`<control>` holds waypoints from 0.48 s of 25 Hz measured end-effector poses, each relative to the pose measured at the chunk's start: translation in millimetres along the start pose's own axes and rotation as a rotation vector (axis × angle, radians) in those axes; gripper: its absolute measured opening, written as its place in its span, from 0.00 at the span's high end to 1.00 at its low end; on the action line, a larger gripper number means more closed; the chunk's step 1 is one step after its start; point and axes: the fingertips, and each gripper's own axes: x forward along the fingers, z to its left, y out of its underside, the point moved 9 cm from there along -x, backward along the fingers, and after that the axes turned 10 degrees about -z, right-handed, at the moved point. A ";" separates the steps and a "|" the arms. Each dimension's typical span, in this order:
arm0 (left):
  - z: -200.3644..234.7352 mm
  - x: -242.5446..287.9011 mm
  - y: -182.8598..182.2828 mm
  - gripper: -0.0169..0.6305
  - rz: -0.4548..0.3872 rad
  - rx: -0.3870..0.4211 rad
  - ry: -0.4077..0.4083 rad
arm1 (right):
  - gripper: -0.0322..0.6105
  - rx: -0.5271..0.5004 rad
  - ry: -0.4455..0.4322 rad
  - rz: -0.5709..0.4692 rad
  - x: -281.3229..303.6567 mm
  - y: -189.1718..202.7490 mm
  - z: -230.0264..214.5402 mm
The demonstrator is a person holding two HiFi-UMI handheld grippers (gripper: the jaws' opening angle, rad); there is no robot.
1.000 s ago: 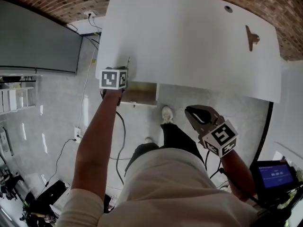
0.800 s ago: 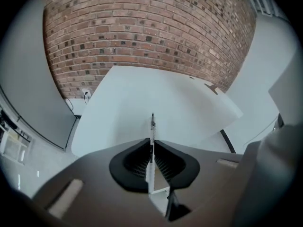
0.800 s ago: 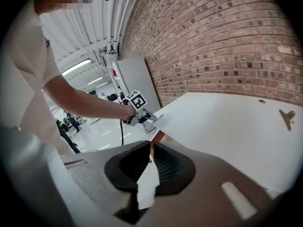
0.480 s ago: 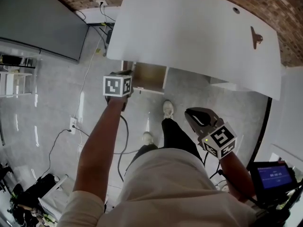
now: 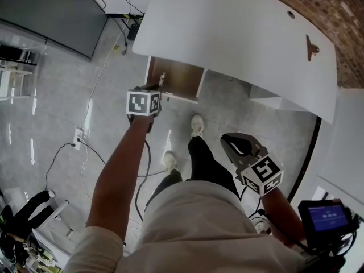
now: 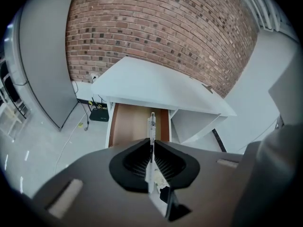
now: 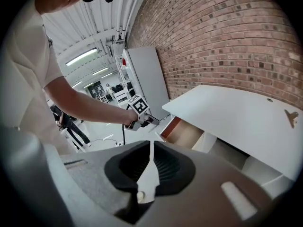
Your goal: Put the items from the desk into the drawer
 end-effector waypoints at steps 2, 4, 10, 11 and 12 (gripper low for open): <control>1.9 5.1 3.7 0.92 0.000 -0.005 0.000 | 0.91 0.003 -0.002 0.013 0.9 0.1 1.6; 4.0 10.3 6.3 0.92 -0.011 -0.009 -0.001 | 0.91 0.004 -0.006 0.027 2.0 0.1 4.2; 12.8 42.6 19.0 0.92 -0.058 -0.054 -0.013 | 0.91 -0.001 -0.025 0.089 9.7 -0.6 -4.0; 15.8 59.5 19.1 0.92 -0.061 -0.067 -0.016 | 0.91 0.001 -0.031 0.102 15.9 -0.4 -18.7; 18.4 78.3 18.9 0.92 -0.061 -0.078 -0.021 | 0.91 0.004 -0.039 0.115 23.0 0.2 -35.8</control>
